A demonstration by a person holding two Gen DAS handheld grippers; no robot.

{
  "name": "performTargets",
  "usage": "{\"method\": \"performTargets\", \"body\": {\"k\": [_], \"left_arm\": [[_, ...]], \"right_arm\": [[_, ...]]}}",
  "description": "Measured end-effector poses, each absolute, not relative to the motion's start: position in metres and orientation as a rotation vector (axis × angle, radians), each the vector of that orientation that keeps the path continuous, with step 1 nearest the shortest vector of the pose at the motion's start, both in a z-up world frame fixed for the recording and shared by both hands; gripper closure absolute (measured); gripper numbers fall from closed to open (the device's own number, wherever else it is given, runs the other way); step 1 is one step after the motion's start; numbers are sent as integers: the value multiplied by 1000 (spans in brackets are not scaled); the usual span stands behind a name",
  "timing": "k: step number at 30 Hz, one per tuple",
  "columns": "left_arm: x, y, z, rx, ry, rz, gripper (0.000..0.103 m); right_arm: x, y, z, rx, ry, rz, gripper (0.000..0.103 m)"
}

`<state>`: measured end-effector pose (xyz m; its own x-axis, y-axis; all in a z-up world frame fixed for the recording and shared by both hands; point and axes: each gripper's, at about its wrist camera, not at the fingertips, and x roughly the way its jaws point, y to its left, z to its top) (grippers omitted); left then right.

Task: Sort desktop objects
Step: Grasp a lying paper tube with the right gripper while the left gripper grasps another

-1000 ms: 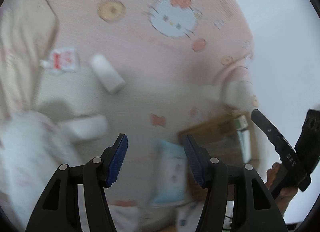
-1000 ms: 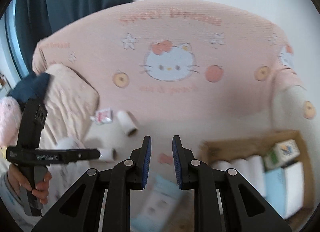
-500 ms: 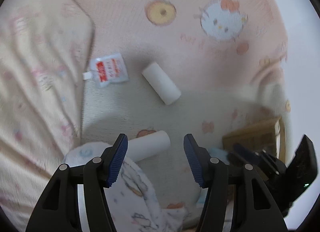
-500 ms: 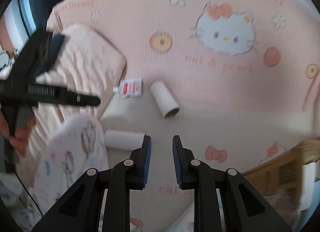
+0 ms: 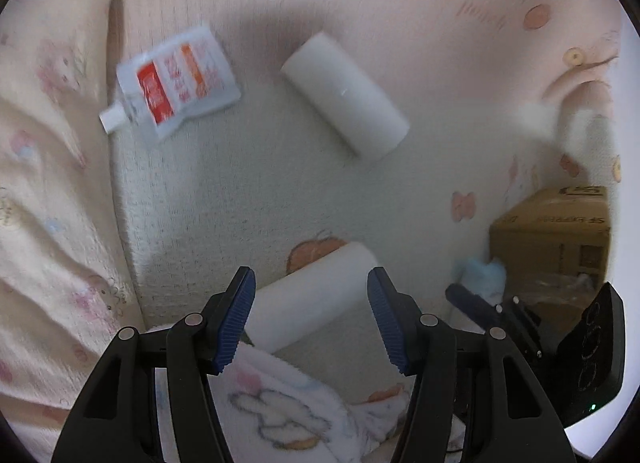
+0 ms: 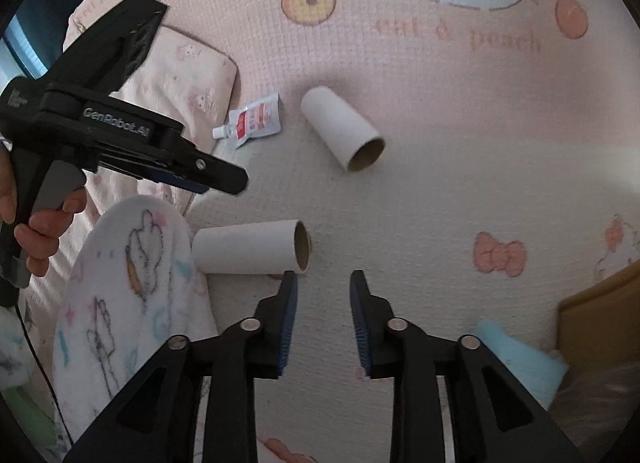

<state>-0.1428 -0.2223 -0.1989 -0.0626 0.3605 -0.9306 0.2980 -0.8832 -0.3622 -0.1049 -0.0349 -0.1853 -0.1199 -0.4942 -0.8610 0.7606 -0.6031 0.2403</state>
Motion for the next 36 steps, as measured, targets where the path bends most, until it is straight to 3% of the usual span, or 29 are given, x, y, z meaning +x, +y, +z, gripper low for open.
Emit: {"method": "performTargets", "body": {"k": [6, 11, 16, 20, 31, 36], "left_arm": [[-146, -240, -228, -2285, -883, 1951, 40], [-150, -242, -237, -2370, -857, 1880, 37], [-151, -240, -245, -2398, -877, 1832, 30], [-152, -239, -252, -2367, -952, 1813, 30], [-166, -213, -247, -2283, -891, 1804, 31], [-168, -186, -252, -2283, -846, 1782, 36]], "right_arm": [[-103, -50, -197, 1235, 352, -1810, 55], [-103, -58, -204, 1231, 354, -1786, 51], [-105, -64, -212, 1230, 367, -1750, 50], [-106, -62, -219, 1261, 348, -1742, 50], [-98, -47, -230, 1340, 338, -1786, 51], [-102, -30, -231, 1423, 233, -1829, 51]]}}
